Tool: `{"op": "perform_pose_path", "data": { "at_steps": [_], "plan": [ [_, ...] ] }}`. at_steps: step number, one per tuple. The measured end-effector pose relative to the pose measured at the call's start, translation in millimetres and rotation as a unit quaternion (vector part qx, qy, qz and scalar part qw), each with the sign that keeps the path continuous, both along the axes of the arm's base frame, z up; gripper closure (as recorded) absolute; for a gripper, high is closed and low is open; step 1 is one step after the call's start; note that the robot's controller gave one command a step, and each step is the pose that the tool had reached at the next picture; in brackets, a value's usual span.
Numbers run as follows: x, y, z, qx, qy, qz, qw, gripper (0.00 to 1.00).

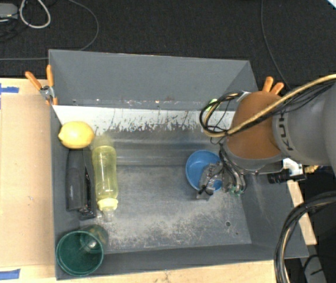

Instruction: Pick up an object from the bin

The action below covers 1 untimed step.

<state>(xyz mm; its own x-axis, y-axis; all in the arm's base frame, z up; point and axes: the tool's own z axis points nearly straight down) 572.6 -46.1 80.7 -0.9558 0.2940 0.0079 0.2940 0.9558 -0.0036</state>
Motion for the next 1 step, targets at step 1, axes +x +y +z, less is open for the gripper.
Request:
{"op": "perform_pose_path", "data": {
  "at_steps": [1],
  "plan": [
    [0.0, 4.1, 48.7, 0.0, -0.0006, 0.006, 1.0, 1.0]
  ]
}}
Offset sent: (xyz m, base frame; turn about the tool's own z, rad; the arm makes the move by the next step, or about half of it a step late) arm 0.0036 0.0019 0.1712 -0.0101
